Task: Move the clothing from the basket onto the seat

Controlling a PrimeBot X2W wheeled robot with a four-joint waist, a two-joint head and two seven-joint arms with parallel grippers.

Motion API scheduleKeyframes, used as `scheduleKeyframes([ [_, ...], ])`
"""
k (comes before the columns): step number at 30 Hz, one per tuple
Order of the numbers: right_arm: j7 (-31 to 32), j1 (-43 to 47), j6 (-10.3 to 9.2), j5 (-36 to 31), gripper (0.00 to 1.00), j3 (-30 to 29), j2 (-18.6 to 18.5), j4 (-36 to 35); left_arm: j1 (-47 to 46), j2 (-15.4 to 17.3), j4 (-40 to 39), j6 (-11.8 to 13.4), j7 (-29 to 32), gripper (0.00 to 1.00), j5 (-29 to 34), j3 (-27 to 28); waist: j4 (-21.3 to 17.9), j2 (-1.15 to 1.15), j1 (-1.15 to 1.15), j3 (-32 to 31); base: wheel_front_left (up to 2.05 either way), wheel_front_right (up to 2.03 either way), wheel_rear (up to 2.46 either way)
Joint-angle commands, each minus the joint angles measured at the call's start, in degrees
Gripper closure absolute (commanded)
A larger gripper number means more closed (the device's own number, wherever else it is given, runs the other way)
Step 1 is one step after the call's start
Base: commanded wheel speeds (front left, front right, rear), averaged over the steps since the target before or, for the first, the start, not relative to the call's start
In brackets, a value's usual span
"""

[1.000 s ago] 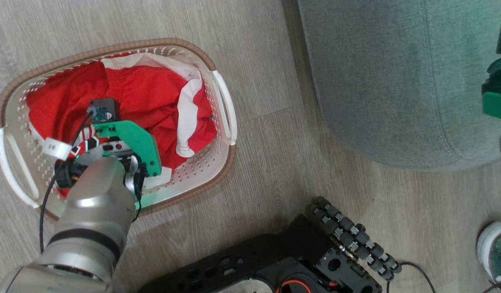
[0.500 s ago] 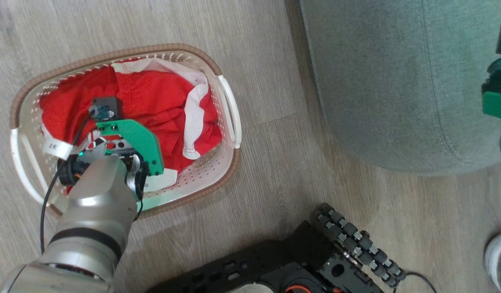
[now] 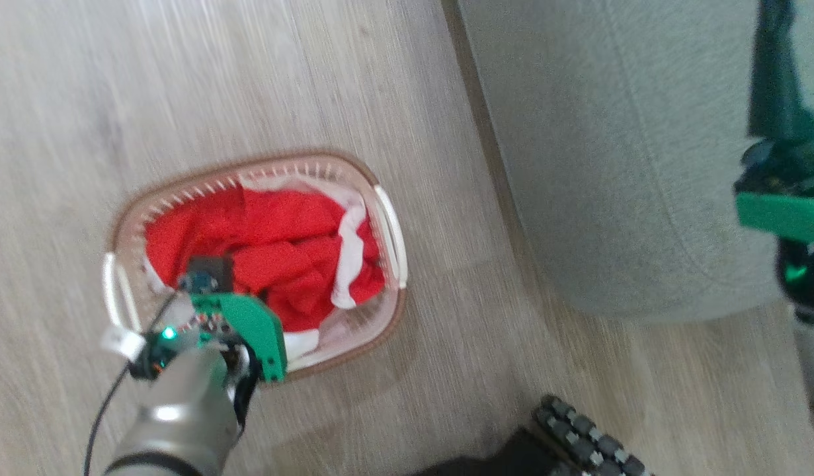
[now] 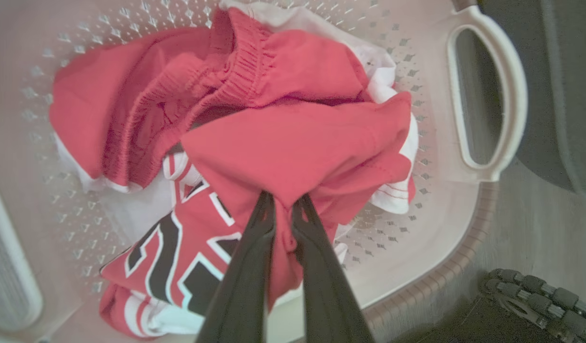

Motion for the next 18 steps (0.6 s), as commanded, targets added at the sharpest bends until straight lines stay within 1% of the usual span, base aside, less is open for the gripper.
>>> scheduleKeyframes([
  [1,-0.28,2.25,-0.01,-0.4,0.0,0.86,-1.07,-1.27,2.27,0.33,-1.23,-0.54,-1.21,1.0,-0.27,0.12,1.76,-0.01,0.0,-6.81,0.0,0.0,0.0],
  [3,-0.28,3.46,-0.01,-0.66,0.0,1.66,-1.01,-0.77,3.92,0.33,-2.5,-1.05,-2.87,1.0,-0.74,-1.19,2.32,-0.01,0.0,-9.58,0.0,0.0,0.0],
  [6,-0.28,5.51,-0.01,-1.1,0.0,2.45,-0.87,-0.06,5.64,0.32,-4.27,-1.12,-5.03,1.0,-1.77,-2.33,3.3,-0.01,0.0,-13.4,0.0,0.0,0.0],
  [11,-0.28,9.46,-0.01,-1.1,0.0,4.25,-0.37,1.08,7.84,0.32,-7.52,-1.66,-6.67,1.0,-3.15,-4.58,5.57,-0.01,0.0,-19.4,0.0,0.0,0.0],
  [18,-0.28,13.95,-0.01,-2.31,0.0,5.27,0.6,2.19,9.51,0.39,-14.28,-0.59,-7.69,1.0,-3.15,-4.92,8.44,-0.01,0.0,-26.02,0.0,0.0,0.0],
])
